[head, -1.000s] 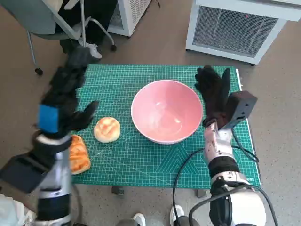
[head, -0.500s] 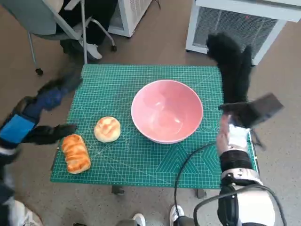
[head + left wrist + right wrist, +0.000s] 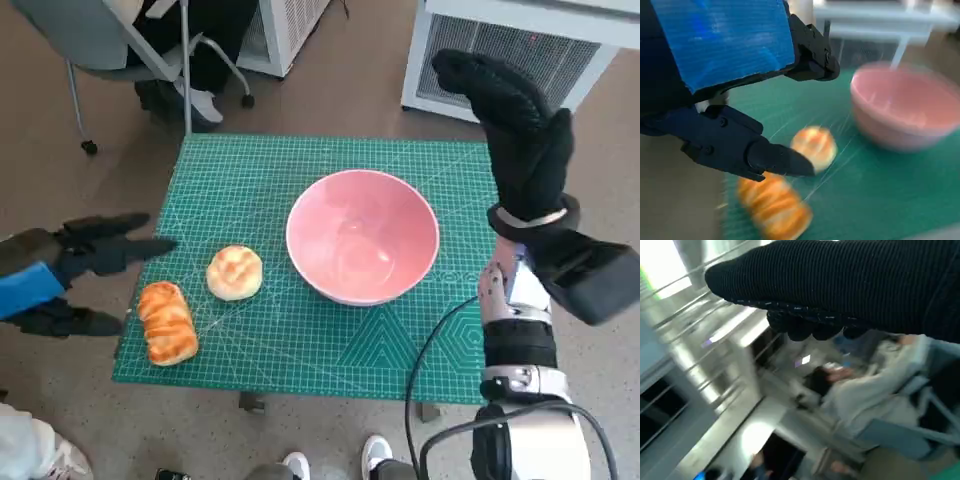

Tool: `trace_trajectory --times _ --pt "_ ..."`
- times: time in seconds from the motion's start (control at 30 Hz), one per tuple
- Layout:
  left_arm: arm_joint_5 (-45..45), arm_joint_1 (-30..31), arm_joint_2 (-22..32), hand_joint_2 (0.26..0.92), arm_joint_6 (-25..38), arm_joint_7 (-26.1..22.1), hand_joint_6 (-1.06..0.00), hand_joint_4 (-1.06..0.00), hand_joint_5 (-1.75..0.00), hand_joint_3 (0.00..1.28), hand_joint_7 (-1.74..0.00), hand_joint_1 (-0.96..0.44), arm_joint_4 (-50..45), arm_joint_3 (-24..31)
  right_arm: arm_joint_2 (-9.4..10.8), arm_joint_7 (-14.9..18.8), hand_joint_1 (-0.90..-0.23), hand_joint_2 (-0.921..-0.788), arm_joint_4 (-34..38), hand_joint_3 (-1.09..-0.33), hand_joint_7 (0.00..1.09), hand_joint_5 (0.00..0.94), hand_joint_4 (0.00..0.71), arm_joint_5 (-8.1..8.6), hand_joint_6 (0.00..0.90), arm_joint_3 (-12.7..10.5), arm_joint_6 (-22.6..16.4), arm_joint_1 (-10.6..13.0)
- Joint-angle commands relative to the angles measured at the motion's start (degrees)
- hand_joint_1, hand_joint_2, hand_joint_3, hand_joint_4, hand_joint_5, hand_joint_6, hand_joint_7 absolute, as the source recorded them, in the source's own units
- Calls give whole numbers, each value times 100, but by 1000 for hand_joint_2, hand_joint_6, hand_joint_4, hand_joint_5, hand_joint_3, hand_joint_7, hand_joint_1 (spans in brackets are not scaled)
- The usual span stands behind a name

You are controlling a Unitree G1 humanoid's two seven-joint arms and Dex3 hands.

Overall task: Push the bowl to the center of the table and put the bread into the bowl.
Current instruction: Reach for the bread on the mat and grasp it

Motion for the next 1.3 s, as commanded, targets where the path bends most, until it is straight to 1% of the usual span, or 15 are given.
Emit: trace_trajectory --times 0.03,0.17,0.4,0.5,0.63,0.93,1.13,1.23,1.27,1.3 --pt "368 4 131 777 -404 -18 -454 -283 0 6 -30 -159 162 -243 15 21 -611 -921 -381 -813 757 8 266 77 -1 95 271 313" --pt "806 -43 146 785 -754 97 -452 -274 0 8 -27 -173 321 -471 11 -47 -613 -921 -530 -805 761 8 266 21 -1 124 329 394" --pt "1403 -159 90 797 -1173 375 -461 -263 0 10 -28 -188 617 -831 22 -85 -609 -921 -573 -790 778 8 265 11 -1 135 416 444" --pt "1648 -228 64 802 -1320 495 -462 -260 0 10 -27 -193 803 -1023 8 -117 -607 -921 -566 -788 783 9 266 -51 -1 137 362 470" --pt "2025 -302 27 810 -1535 724 -457 -256 0 11 -24 -199 1066 -1260 -10 -140 -605 -921 -602 -788 788 9 267 -89 -1 144 330 506" --pt "2667 -672 -214 831 -1856 1250 -474 -269 -7 12 -33 -168 1880 -1868 -27 -161 -594 -921 -693 -806 789 9 266 -50 -1 155 425 557" --pt "2964 -905 -421 861 -1983 1562 -515 -344 -34 19 -55 -89 2493 -2235 -12 -182 -593 -921 -824 -812 789 8 263 -38 -1 179 492 628" --pt "3113 -1001 -495 897 -2044 1735 -546 -448 -50 22 -74 -54 2738 -2382 -14 -183 -592 -921 -904 -815 789 8 261 -14 -1 183 556 661" --pt "3166 -1046 -533 902 -2101 1830 -552 -467 -48 23 -80 -51 2859 -2431 -11 -185 -592 -921 -930 -816 788 8 261 -4 -1 183 576 676" --pt "3204 -1082 -555 909 -2146 1907 -602 -541 -68 49 -113 -44 2951 -2473 -7 -188 -591 -921 -953 -817 788 7 260 2 -1 183 592 688"
